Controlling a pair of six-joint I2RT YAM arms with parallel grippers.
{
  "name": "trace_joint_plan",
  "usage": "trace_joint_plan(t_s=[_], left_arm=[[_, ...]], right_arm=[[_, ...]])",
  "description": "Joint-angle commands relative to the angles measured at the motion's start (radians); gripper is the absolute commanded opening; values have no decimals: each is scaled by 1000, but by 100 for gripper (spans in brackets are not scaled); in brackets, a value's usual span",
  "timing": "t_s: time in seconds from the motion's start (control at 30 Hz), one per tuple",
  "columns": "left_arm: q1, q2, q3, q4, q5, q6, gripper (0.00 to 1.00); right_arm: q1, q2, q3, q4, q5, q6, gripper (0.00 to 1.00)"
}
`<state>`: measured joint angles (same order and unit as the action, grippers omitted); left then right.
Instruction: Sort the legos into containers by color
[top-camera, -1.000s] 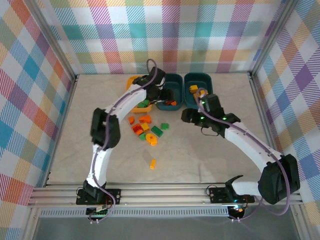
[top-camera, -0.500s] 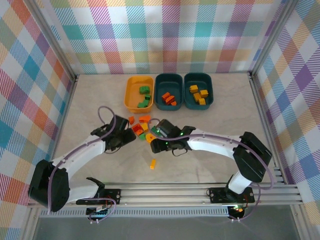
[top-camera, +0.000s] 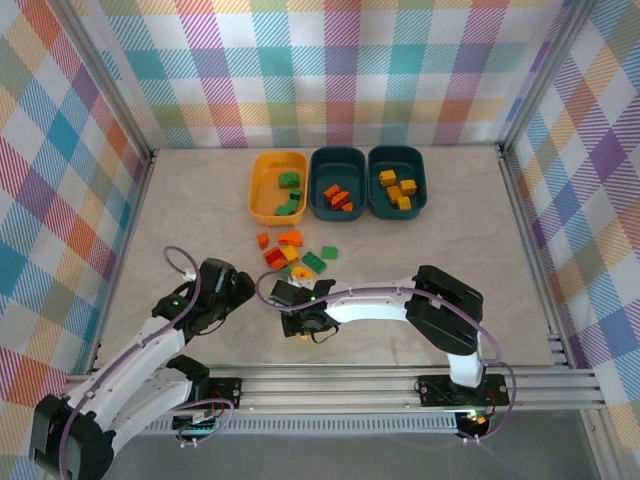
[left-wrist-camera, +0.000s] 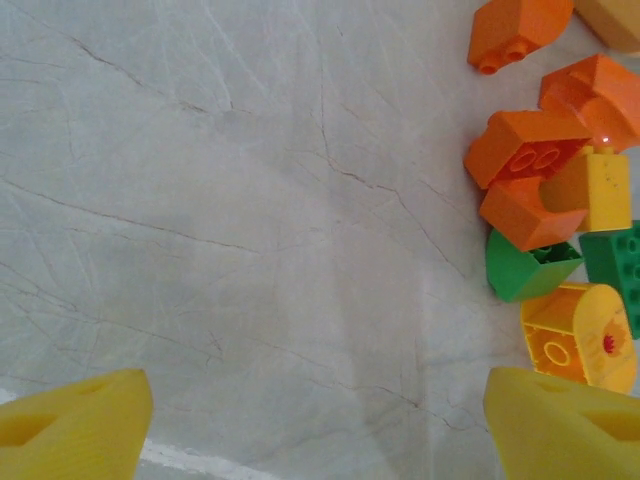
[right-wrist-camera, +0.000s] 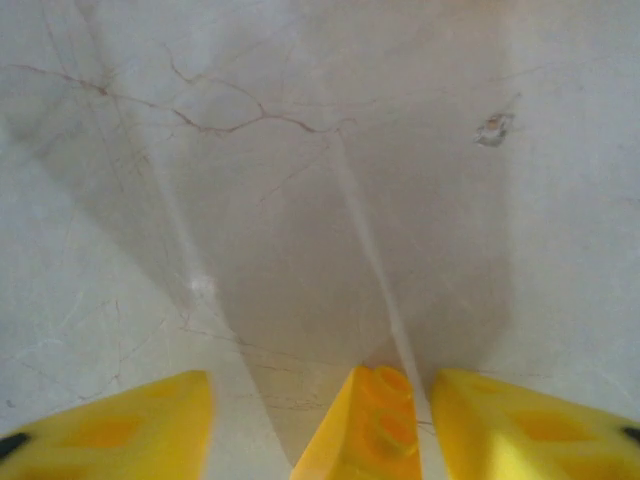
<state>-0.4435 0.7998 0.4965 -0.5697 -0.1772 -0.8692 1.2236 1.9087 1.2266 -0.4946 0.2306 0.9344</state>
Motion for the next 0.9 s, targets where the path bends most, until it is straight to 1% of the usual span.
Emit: trace_joint_plan(t_s=[0.0, 0.03, 0.13, 0.23, 0.3, 0.37, 0.4, 0.5, 0.57, 0.63, 0.7, 0.8, 0.87], left_arm=[[9, -48, -33, -21, -21, -13, 88], [9, -58, -39, -14, -19, -13, 88], [10, -57, -48, 14, -7, -15, 90], [10, -28, -49, 55, 21, -13, 90], [9, 11, -44, 89, 42, -10, 90], [9, 64, -36, 134, 74, -8, 90], [8, 94, -28, 156, 95, -8, 91], [5, 214, 11, 225, 156, -6, 90], [-1, 305, 53, 256, 193, -15, 90], [-14, 410, 118, 276, 235, -31, 89], [-36, 502, 184, 283, 262, -62, 88], [-67, 615, 272, 324, 278, -156, 88], [-75, 676, 320, 341, 293, -218, 88]], right_arm=[[1, 11, 6, -24, 47, 29, 37], [1, 2, 4, -20, 55, 17, 31], [1, -44, 1, -21, 105, -33, 19], [-23, -113, 8, -30, 171, -112, 14], [-78, -155, 17, -28, 172, -173, 12], [-160, -194, 20, -9, 172, -251, 12], [-216, -210, 26, -2, 171, -291, 12], [-411, -239, 59, 21, 153, -406, 13], [-559, -226, 82, 63, 92, -452, 14], [-699, -156, 146, 87, 3, -480, 14], [-786, -57, 234, 87, -56, -506, 14], [-862, 92, 403, 38, -105, -530, 15], [-902, 167, 491, 12, -113, -527, 19]])
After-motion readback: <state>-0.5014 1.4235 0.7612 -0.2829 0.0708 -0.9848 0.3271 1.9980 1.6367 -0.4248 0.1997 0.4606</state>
